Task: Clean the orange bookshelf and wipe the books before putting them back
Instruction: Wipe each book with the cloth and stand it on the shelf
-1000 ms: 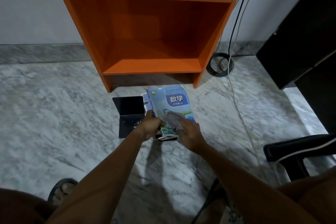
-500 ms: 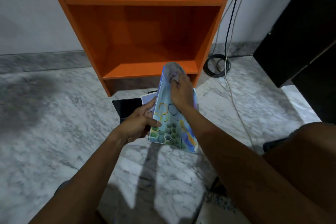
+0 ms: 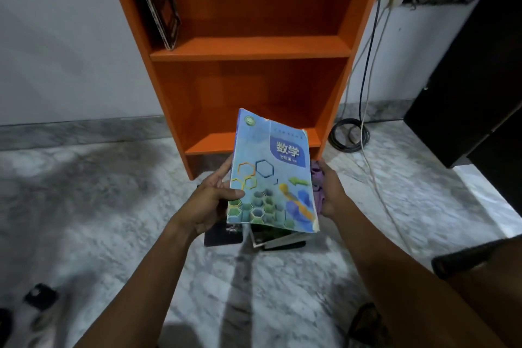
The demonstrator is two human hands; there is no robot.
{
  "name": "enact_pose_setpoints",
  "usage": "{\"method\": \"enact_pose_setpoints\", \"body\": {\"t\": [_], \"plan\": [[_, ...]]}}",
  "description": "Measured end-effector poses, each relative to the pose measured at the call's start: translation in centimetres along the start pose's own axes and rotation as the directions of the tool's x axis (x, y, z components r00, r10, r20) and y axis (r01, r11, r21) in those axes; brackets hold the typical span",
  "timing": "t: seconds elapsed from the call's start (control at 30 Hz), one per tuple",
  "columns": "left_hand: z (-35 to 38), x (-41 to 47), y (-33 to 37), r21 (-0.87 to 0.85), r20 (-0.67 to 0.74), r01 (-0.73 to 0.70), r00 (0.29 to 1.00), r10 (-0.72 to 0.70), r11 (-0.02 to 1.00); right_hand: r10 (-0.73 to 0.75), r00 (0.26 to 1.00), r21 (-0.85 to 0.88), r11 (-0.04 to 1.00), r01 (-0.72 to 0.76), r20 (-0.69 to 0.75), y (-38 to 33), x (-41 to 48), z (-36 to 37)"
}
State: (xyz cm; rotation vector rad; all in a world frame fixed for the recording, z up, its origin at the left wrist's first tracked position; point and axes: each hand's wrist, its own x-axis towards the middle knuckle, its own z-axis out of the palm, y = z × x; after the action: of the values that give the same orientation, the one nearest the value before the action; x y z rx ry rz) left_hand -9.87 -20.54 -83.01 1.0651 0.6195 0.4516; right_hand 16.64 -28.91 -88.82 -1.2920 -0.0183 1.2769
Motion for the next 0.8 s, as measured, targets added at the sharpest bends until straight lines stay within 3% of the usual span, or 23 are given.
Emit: {"method": "enact_pose_setpoints", "body": {"t": [0.03,0.1,0.2,0.27,0.3,0.4,0.47,0.57,0.63,0.73,0.8], "plan": [[0.0,0.0,0.6,-0.007,0.014,-0.019,1.0,0.019,1.0,-0.006,0.988,0.059,0.998,-0.003,0.155,-0.6,-1.7,1.0],[0.0,0.5,1.8,0.03,-0.013,-0.066,0.998,0.066,0.997,-0.119,0.948,0.025,0.993,0.117,0.295,-2.2,-3.7,2.8],[0.7,1.6,2.8,0.288,-0.177,-0.141,0.964,0.197,0.947,-0.287,0.916,-0.13,0.934,0.332,0.281,-4.2,-5.0,4.9],[2.1,2.2,2.9,0.518,-0.248,-0.164,0.911,0.331,0.84,-0.454,0.863,-0.364,0.782,0.505,0.223,-4.9,-5.4,5.9],[3.5,2.3,3.3,0.513,-0.247,-0.176,0.907,0.34,0.84,-0.515,0.822,-0.484,0.67,0.563,0.242,-5.0,-5.7,6.4],[6.9,2.9,4.7,0.161,-0.208,-0.213,0.947,0.244,0.964,-0.588,0.707,-0.647,0.369,0.667,0.394,-3.1,-7.4,8.2],[7.2,3.7,5.5,-0.02,-0.285,-0.226,0.935,0.211,0.974,-0.626,0.598,-0.648,0.188,0.738,0.5,-0.9,-7.9,9.3],[5.8,3.2,5.8,-0.07,-0.454,-0.185,0.881,0.134,0.98,-0.638,0.471,-0.596,0.024,0.803,0.609,2.1,-7.9,10.5],[4.9,2.8,5.7,-0.192,-0.451,-0.184,0.889,0.08,0.964,-0.585,0.456,-0.601,-0.067,0.796,0.67,2.9,-7.8,11.0],[5.0,2.1,6.2,-0.296,-0.328,-0.163,0.943,0.061,0.941,-0.555,0.5,-0.617,-0.031,0.786,0.665,2.1,-7.4,11.6],[5.2,1.7,6.3,-0.238,-0.264,-0.172,0.958,0.107,0.956,-0.638,0.491,-0.583,0.08,0.809,0.594,0.6,-7.1,12.4]]}}
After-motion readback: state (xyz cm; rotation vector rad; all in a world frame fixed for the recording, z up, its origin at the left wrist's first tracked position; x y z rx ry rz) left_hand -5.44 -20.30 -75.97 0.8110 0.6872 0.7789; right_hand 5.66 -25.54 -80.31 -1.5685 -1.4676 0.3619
